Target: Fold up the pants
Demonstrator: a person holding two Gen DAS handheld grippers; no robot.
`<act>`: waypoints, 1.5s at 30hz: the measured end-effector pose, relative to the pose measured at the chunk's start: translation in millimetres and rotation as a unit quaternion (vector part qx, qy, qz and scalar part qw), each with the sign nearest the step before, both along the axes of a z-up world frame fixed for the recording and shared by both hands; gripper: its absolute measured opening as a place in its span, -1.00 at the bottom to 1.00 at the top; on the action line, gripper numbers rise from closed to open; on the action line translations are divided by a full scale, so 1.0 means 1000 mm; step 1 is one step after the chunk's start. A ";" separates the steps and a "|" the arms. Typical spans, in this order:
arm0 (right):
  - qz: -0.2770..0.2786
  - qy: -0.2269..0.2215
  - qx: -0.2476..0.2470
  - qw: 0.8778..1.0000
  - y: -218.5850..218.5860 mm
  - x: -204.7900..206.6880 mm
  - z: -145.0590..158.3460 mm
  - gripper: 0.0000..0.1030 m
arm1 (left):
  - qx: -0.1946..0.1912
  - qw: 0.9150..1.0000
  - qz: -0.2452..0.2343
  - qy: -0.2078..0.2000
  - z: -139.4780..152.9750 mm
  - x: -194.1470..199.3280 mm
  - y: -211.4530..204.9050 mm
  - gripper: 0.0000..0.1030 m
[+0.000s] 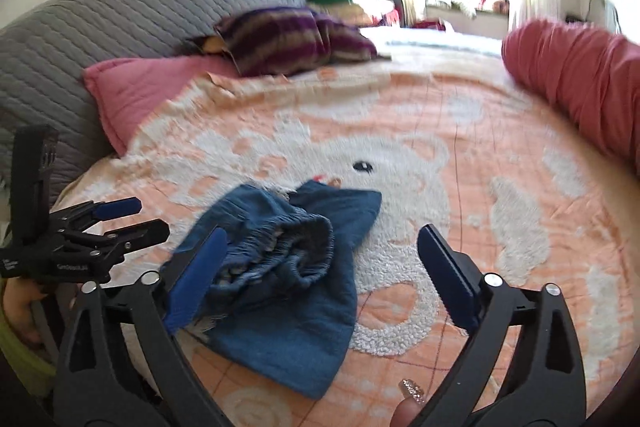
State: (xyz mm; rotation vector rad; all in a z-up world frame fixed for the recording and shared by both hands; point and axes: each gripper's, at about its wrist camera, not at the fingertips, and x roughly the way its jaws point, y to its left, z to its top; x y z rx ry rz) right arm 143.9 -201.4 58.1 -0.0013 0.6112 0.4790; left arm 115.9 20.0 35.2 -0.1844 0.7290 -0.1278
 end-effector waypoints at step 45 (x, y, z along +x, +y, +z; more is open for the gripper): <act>-0.027 0.072 -0.042 0.996 0.001 -0.076 -0.060 0.82 | 0.001 0.998 -0.001 0.070 -0.056 -0.071 -0.012 0.91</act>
